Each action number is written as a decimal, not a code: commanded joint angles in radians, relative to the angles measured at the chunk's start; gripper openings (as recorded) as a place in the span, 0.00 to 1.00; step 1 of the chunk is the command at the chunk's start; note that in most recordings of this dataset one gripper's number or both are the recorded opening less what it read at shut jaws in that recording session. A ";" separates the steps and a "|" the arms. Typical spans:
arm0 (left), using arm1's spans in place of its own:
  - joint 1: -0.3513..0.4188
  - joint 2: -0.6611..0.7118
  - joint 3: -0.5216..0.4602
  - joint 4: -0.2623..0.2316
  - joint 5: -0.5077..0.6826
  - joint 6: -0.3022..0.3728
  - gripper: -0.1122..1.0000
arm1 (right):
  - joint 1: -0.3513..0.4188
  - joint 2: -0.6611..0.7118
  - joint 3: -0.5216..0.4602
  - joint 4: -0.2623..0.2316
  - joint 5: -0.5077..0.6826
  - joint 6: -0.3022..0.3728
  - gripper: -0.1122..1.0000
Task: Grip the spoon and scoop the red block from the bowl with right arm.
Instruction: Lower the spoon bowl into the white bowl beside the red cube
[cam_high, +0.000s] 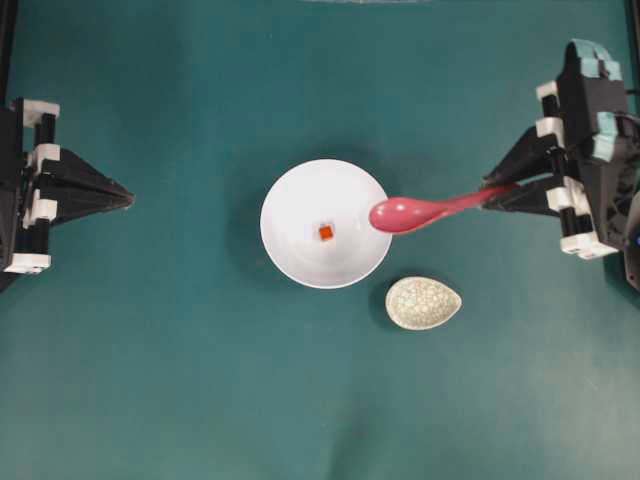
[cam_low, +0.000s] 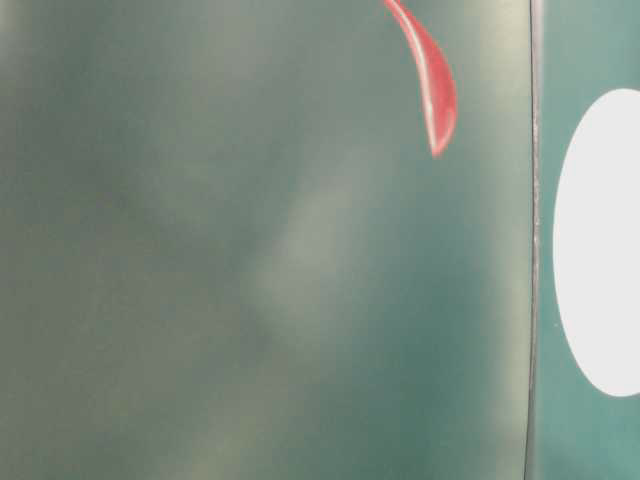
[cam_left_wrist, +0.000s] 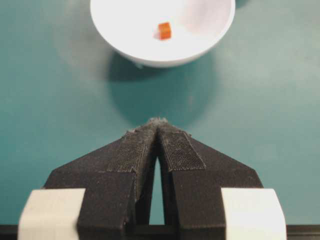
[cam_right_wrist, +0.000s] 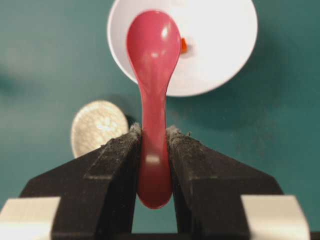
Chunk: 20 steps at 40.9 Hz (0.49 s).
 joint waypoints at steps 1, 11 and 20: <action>0.003 0.005 -0.018 0.003 -0.006 -0.002 0.09 | -0.003 0.031 -0.063 -0.023 0.034 0.008 0.33; 0.003 0.006 -0.018 0.002 -0.006 -0.002 0.09 | -0.005 0.147 -0.155 -0.063 0.132 0.066 0.33; 0.005 0.005 -0.018 0.003 -0.006 -0.002 0.09 | -0.003 0.230 -0.216 -0.087 0.143 0.117 0.33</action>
